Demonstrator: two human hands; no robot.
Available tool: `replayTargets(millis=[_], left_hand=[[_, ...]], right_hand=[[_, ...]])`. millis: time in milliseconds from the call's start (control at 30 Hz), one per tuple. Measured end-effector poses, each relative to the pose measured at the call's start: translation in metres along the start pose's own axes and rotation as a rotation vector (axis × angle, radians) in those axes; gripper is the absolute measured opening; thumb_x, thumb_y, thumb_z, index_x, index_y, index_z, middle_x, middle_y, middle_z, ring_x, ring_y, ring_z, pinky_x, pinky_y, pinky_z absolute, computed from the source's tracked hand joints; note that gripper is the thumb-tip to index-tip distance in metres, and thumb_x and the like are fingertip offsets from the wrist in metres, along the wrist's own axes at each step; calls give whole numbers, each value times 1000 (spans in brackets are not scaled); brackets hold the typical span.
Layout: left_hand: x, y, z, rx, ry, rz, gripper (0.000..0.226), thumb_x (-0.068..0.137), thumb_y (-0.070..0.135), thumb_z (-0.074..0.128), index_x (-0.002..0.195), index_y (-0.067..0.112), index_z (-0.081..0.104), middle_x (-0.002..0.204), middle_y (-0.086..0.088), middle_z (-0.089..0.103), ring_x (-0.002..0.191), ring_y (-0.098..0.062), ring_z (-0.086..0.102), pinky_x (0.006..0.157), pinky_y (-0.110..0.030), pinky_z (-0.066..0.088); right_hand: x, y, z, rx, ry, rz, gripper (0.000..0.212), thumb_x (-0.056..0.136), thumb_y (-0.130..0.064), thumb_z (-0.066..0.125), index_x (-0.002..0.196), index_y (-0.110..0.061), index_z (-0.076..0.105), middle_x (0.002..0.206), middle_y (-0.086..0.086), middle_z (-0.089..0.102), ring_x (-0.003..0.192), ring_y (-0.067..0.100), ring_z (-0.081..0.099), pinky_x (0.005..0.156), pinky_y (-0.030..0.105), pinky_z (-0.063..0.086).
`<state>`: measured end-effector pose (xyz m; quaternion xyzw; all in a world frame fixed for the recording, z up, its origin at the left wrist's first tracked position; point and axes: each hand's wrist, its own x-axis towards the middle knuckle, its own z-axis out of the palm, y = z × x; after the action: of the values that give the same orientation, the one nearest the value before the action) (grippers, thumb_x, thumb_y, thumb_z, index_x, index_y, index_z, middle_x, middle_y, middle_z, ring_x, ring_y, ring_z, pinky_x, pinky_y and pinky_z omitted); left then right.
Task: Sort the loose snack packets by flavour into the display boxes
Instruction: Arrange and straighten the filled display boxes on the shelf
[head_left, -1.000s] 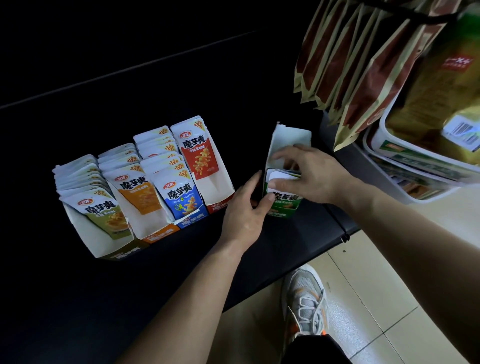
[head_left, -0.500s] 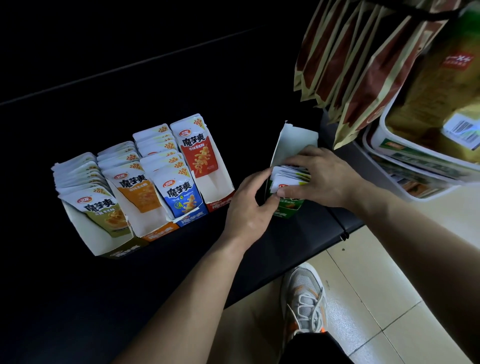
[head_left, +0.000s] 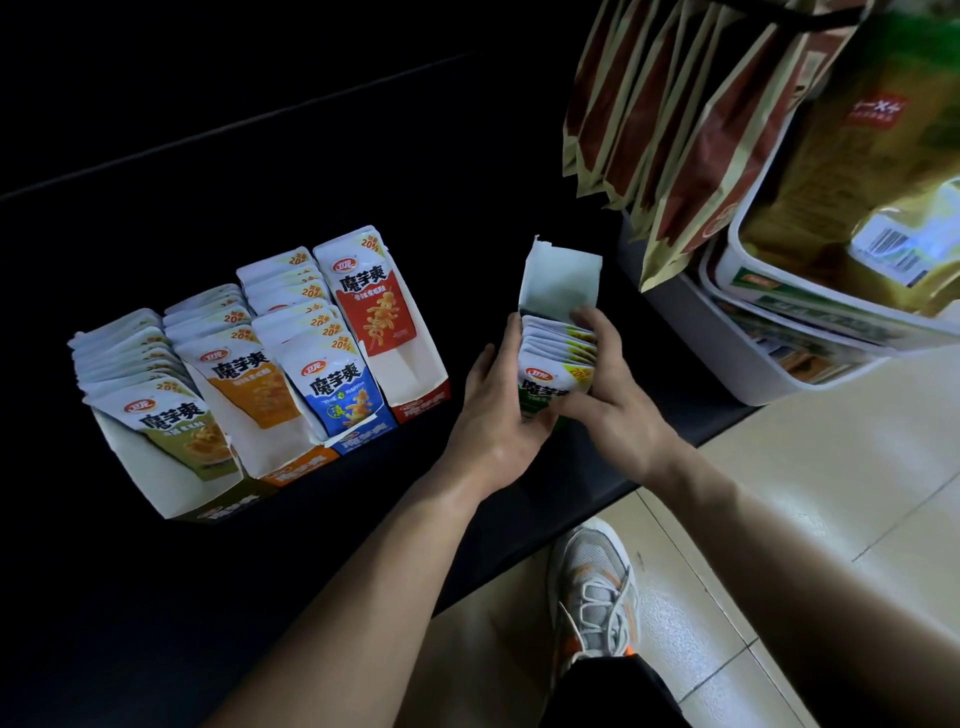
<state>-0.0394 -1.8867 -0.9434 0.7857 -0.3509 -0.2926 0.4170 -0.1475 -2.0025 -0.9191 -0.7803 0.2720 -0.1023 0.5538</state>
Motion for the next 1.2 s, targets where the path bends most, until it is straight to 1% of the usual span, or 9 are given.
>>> replayTargets(millis=[133, 233, 333, 467, 567, 667, 767, 967, 1200], left_hand=[[4, -7, -7, 54, -2, 19, 106, 86, 24, 74, 149, 58, -5, 161, -5, 19, 148, -18, 30, 116, -40, 37], [3, -4, -11, 84, 25, 69, 99, 87, 34, 75, 152, 56, 4, 162, 3, 19, 149, -15, 25, 117, -36, 33], [4, -6, -11, 137, 73, 124, 87, 89, 43, 71, 155, 46, 15, 165, 13, 16, 149, -12, 20, 116, -30, 26], [3, -15, -5, -43, 99, 8, 79, 85, 28, 79, 144, 44, 29, 140, 13, 55, 127, -7, 54, 105, -42, 49], [1, -19, -6, -140, 101, -77, 81, 83, 22, 81, 142, 43, 29, 130, 23, 55, 121, -7, 57, 104, -36, 49], [2, -22, -9, -151, 10, -126, 70, 90, 27, 73, 148, 43, 35, 118, 30, 51, 124, -9, 52, 108, -31, 43], [3, -24, -6, -163, -26, -145, 68, 94, 29, 68, 150, 44, 33, 130, 22, 56, 127, -6, 50, 105, -24, 38], [5, -23, -7, -154, -57, -189, 70, 83, 49, 64, 142, 60, 29, 133, 19, 62, 131, -10, 52, 113, -43, 42], [4, -20, -8, -119, -69, -196, 69, 85, 50, 61, 142, 64, 27, 134, 20, 61, 130, -13, 52, 113, -41, 41]], right_hand=[[3, -4, 0, -119, 51, -42, 93, 71, -24, 62, 153, -17, 19, 142, -2, 42, 132, 19, 43, 110, 40, 39], [8, -16, -13, -486, 104, -121, 78, 73, -34, 66, 146, -22, 39, 135, 1, 47, 124, 24, 50, 103, 41, 44], [24, -43, -23, -870, -30, -91, 77, 68, -49, 76, 135, -27, 45, 127, -3, 54, 116, 23, 53, 103, 41, 37], [44, -62, -14, -1129, -182, -105, 84, 64, -57, 79, 128, -21, 37, 103, -2, 65, 88, 25, 60, 93, 39, 39], [54, -61, -15, -1173, -230, -92, 89, 63, -61, 79, 136, -30, 38, 112, -4, 67, 103, 26, 63, 94, 41, 42], [59, -59, -23, -1189, -244, -73, 73, 61, -62, 78, 123, -36, 50, 102, -8, 66, 95, 22, 63, 86, 36, 46], [59, -57, -22, -1194, -218, -90, 66, 64, -59, 77, 122, -38, 53, 100, -8, 68, 94, 22, 65, 84, 36, 49], [59, -60, -16, -1182, -216, -36, 72, 60, -57, 83, 122, -34, 54, 102, -5, 68, 94, 24, 65, 79, 37, 53], [60, -62, -16, -1241, -144, -56, 64, 65, -56, 80, 120, -37, 55, 96, -4, 66, 87, 24, 64, 70, 33, 48]])
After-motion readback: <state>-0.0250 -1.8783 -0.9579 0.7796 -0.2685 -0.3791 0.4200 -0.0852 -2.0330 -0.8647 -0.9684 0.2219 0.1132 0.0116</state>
